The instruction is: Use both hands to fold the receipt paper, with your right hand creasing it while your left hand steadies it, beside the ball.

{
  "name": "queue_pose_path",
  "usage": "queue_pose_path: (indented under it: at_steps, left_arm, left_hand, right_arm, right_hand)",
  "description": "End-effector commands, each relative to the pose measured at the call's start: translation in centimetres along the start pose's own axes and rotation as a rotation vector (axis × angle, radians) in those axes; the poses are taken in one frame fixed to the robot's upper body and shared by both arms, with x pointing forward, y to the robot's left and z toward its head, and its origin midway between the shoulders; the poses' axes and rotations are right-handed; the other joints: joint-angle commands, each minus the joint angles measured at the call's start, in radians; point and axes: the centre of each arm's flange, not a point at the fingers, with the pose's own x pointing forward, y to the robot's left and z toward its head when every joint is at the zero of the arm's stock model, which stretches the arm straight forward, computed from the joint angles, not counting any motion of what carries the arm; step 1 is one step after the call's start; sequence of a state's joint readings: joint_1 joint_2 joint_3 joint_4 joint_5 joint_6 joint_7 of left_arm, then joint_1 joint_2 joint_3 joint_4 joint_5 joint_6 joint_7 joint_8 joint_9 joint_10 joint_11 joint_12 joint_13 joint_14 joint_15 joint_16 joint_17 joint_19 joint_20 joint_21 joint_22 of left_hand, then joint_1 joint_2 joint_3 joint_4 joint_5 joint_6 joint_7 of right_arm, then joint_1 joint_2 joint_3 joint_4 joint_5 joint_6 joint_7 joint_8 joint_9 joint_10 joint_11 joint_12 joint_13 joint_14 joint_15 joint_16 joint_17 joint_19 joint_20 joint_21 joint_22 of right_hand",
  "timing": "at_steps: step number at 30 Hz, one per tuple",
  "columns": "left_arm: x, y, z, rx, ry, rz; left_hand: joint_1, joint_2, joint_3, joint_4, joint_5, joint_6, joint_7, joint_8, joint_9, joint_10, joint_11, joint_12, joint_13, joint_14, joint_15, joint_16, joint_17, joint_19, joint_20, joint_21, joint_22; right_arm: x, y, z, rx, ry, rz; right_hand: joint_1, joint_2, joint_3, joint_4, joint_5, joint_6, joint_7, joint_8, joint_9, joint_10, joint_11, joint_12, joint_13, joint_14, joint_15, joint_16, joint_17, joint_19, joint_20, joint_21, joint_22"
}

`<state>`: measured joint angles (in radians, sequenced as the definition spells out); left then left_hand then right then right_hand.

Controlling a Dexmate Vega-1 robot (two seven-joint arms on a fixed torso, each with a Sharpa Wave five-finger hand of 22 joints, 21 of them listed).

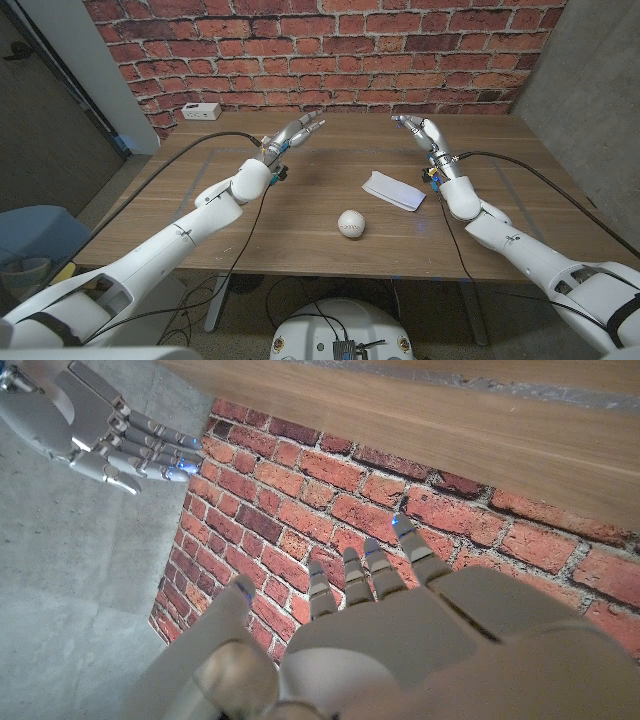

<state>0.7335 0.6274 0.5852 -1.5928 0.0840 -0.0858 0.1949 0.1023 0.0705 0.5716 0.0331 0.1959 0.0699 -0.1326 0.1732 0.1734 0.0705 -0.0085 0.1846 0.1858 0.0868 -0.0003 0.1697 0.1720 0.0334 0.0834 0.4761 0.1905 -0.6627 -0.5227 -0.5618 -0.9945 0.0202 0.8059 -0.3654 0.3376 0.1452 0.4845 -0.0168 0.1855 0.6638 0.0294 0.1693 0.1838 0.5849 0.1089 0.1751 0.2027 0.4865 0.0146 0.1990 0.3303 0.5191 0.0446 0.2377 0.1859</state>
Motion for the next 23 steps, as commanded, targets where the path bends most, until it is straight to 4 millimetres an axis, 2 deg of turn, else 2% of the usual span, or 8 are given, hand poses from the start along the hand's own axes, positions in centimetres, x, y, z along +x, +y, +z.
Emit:
queue_pose_path:
  at_steps: [1,3,8,11,13,15,19,23]
  left_arm:
    - [-0.6,1.4,-1.8,-0.258,-0.030,0.004]
    - [-0.8,1.6,-2.2,-0.313,-0.037,-0.009]
    - [-1.2,2.0,-2.7,-0.362,-0.058,-0.023]
    - [-1.5,2.3,-3.0,-0.381,-0.068,-0.033]
    - [-1.8,2.4,-3.3,-0.406,-0.071,-0.037]
    - [-2.1,2.5,-3.8,-0.433,-0.064,-0.042]
    - [-2.7,2.6,-5.5,-0.463,-0.025,-0.051]
    - [-3.0,2.2,-7.7,-0.590,-0.019,-0.091]
  left_hand:
    - [0.007,0.011,0.004,-0.011,0.001,-0.038,0.023,-0.006,0.001,-0.037,-0.006,-0.005,-0.001,-0.035,-0.003,-0.001,0.000,-0.010,-0.015,-0.012,0.001]
    - [0.007,0.015,0.004,-0.013,0.002,-0.078,0.039,-0.010,-0.001,-0.055,-0.011,-0.005,-0.003,-0.051,-0.008,0.000,-0.001,-0.017,-0.023,-0.018,0.000]
    - [0.004,0.028,0.007,-0.010,0.005,-0.096,0.065,-0.007,-0.001,-0.068,-0.016,-0.004,-0.004,-0.070,-0.015,0.000,0.000,-0.020,-0.037,-0.023,-0.001]
    - [0.003,0.060,0.017,0.002,0.009,-0.098,0.083,-0.001,-0.001,-0.068,-0.022,0.000,-0.006,-0.074,-0.026,0.005,0.000,-0.018,-0.049,-0.025,-0.002]
    - [0.008,0.103,0.036,0.017,0.013,-0.098,0.098,0.003,-0.002,-0.062,-0.028,0.005,-0.007,-0.075,-0.024,0.008,0.000,-0.016,-0.047,-0.028,-0.002]
    - [0.037,0.135,0.075,0.018,0.010,-0.086,0.098,0.008,-0.002,-0.047,-0.038,0.011,-0.008,-0.065,-0.036,0.011,-0.003,-0.006,-0.058,-0.028,-0.003]
    - [0.070,0.136,0.112,0.007,0.009,-0.078,0.092,0.008,-0.003,-0.044,-0.042,0.010,-0.009,-0.061,-0.043,0.010,-0.005,-0.003,-0.066,-0.030,-0.004]
    - [0.050,0.090,0.095,0.027,-0.009,-0.101,0.098,0.000,-0.002,-0.067,-0.034,0.002,-0.008,-0.075,-0.039,0.008,0.001,-0.013,-0.064,-0.037,-0.003]
  right_arm:
    - [0.3,-1.0,0.1,0.263,0.045,-0.051]
    - [0.4,-1.2,0.0,0.327,0.060,-0.059]
    - [0.6,-1.5,-0.2,0.442,0.087,-0.075]
    - [0.9,-2.1,-0.4,0.488,0.089,-0.097]
    - [1.1,-2.6,-0.4,0.501,0.092,-0.118]
    - [1.1,-2.8,-0.4,0.508,0.101,-0.160]
    - [0.0,-1.8,1.3,0.528,0.065,-0.208]
    - [-0.7,0.2,3.8,0.604,0.020,-0.184]
  right_hand:
    - [-0.002,-0.026,0.001,-0.015,0.001,-0.047,-0.003,-0.002,0.003,-0.036,-0.008,0.000,0.001,-0.028,0.004,-0.011,-0.014,-0.013,0.001,-0.011,-0.001]
    - [-0.006,-0.034,-0.001,-0.020,0.002,-0.069,-0.005,-0.001,0.003,-0.054,-0.004,0.001,0.000,-0.045,0.009,-0.016,-0.021,-0.020,0.002,-0.016,-0.002]
    - [-0.023,-0.049,-0.010,-0.023,0.003,-0.130,-0.005,-0.003,0.003,-0.099,-0.003,0.000,-0.001,-0.083,0.016,-0.020,-0.034,-0.028,0.013,-0.022,-0.005]
    - [-0.031,-0.053,-0.014,-0.022,0.003,-0.141,-0.002,-0.001,0.003,-0.108,-0.004,0.001,-0.001,-0.088,0.021,-0.018,-0.037,-0.028,0.019,-0.023,-0.005]
    - [-0.034,-0.055,-0.016,-0.021,0.003,-0.143,0.000,0.001,0.003,-0.110,0.000,0.002,-0.001,-0.087,0.023,-0.016,-0.038,-0.025,0.019,-0.022,-0.006]
    - [-0.039,-0.058,-0.019,-0.020,0.003,-0.146,0.002,0.002,0.003,-0.108,0.006,0.005,-0.001,-0.085,0.027,-0.014,-0.040,-0.022,0.020,-0.022,-0.006]
    - [-0.045,-0.057,-0.020,-0.018,0.003,-0.147,0.008,0.006,0.003,-0.104,0.008,0.009,-0.001,-0.084,0.035,-0.011,-0.042,-0.023,0.019,-0.023,-0.006]
    - [-0.008,-0.041,0.002,-0.050,0.009,-0.144,0.012,0.014,0.003,-0.096,0.005,0.017,-0.001,-0.075,0.032,-0.006,-0.057,-0.023,0.011,-0.025,-0.006]
